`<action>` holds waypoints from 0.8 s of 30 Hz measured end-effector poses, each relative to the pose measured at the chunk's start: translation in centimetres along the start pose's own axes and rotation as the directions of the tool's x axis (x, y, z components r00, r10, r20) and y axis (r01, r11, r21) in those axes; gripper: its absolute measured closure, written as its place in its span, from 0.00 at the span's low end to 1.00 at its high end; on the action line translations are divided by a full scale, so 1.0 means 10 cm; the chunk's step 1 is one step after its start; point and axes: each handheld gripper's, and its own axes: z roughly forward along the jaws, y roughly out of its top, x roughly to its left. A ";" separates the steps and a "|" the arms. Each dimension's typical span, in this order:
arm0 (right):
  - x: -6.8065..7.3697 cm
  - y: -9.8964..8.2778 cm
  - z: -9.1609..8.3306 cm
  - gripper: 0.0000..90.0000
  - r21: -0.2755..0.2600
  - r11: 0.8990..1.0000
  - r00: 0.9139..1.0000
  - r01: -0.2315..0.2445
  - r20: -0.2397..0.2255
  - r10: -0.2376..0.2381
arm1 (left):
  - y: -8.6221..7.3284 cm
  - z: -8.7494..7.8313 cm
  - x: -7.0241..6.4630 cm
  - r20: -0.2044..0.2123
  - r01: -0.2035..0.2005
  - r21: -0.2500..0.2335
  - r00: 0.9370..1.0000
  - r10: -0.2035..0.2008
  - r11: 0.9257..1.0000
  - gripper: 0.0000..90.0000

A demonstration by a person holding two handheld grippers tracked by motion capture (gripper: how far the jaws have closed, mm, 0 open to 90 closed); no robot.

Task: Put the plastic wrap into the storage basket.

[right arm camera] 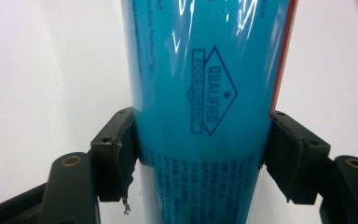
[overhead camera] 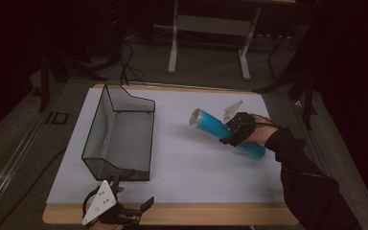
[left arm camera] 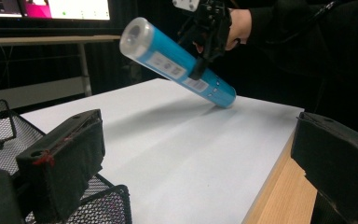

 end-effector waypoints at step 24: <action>-0.56 -0.10 0.50 0.35 0.000 0.906 0.897 -0.422 0.145 0.418 | 0.01 -0.02 -0.01 0.016 -0.001 -0.007 1.000 0.001 1.000 0.04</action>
